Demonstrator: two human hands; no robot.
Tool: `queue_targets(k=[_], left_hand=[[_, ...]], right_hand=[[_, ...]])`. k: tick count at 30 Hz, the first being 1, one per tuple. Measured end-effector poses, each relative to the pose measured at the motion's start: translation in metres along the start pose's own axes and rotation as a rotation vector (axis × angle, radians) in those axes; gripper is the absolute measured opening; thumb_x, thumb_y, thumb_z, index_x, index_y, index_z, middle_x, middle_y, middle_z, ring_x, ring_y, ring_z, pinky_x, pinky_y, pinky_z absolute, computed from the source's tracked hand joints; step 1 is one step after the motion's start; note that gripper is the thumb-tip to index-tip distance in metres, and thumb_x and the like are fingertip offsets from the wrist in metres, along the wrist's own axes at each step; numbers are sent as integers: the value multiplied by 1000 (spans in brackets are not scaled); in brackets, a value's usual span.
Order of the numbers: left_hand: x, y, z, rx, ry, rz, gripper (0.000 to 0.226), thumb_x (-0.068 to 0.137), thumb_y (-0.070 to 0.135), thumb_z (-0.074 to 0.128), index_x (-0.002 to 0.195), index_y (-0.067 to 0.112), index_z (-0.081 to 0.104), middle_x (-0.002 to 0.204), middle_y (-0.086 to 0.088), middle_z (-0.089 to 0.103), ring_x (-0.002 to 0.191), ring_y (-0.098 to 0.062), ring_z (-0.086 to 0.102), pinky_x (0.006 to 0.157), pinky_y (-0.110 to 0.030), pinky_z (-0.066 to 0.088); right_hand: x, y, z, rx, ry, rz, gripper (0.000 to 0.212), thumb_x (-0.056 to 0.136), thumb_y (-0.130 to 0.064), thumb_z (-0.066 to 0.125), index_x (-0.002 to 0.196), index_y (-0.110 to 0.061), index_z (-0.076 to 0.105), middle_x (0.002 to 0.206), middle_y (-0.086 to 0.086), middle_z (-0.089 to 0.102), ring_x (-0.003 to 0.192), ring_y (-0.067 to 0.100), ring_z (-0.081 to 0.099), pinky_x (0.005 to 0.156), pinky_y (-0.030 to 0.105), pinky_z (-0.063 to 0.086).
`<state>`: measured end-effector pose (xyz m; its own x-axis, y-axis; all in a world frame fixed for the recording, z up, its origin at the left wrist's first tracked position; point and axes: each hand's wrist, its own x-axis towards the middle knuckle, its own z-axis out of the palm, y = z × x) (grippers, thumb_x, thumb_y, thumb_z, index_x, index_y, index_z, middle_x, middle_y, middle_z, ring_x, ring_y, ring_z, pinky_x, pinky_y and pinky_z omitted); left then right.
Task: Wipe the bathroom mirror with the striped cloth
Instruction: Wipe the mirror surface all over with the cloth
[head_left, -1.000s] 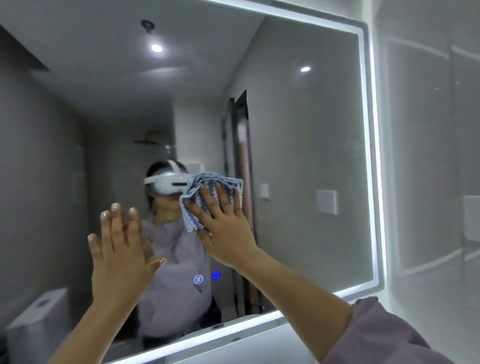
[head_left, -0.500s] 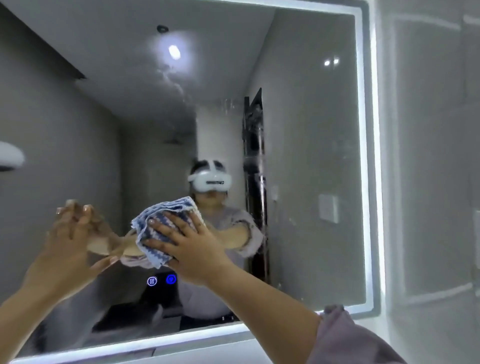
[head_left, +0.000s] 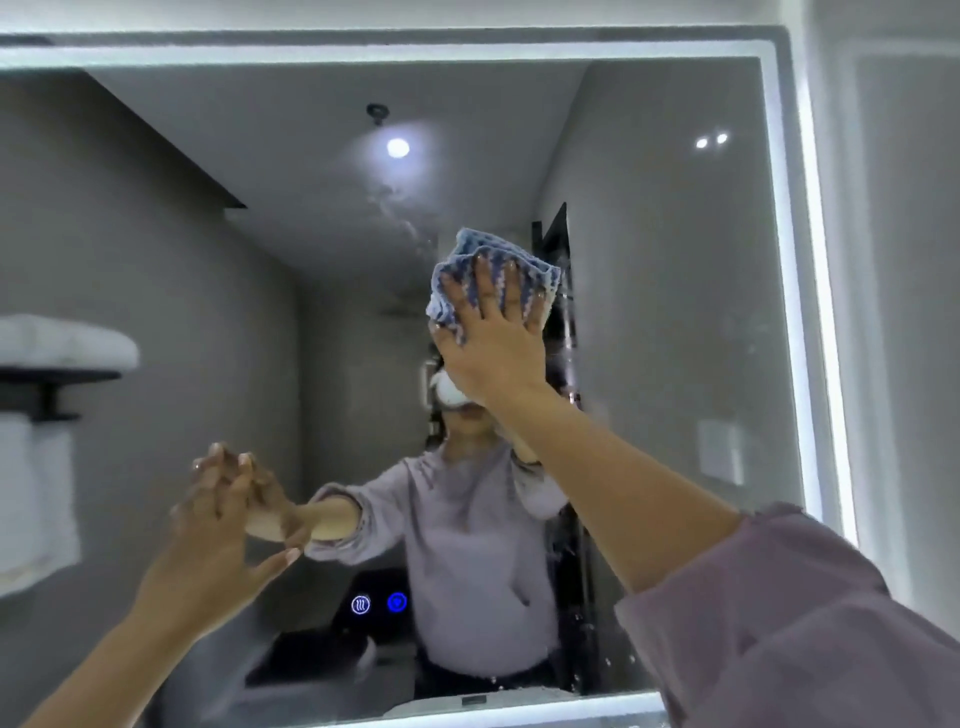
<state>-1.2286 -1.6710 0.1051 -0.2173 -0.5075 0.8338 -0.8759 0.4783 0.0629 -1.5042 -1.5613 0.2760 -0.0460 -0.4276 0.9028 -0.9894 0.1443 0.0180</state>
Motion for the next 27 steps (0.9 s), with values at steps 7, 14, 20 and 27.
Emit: queue_targets(k=[7,14,20,27], left_hand=[[-2,-4,7,-82,-38,20,123,53,41,86,146,4,15,154,-23,11,141,-39,12,101,-65,32],[-3,6,-3,10,-46,-38,121,53,46,85,145,2,20,155,-21,12,141,-39,15,99,-67,32],[7,46,-29,31,37,31,118,63,57,74,148,7,10,156,-18,7,143,-38,9,104,-65,24],[38,126,-50,-67,56,89,110,71,78,42,148,8,8,157,-18,3,144,-35,2,108,-61,21]], right_hand=[[-37,-41,24,-154,-110,-429,55,98,-58,17,150,-42,9,161,-6,-5,147,21,-12,116,51,-12],[-12,11,4,-132,-95,-255,56,100,-54,10,152,-37,-1,160,-8,-11,146,19,-19,115,44,-19],[-26,63,-6,-83,-93,-99,73,82,-66,-6,150,-40,-4,160,-7,-13,146,20,-19,117,48,-14],[-27,68,-19,-15,-184,-79,57,99,-54,15,150,-40,-6,159,-9,-17,144,18,-23,117,49,-12]])
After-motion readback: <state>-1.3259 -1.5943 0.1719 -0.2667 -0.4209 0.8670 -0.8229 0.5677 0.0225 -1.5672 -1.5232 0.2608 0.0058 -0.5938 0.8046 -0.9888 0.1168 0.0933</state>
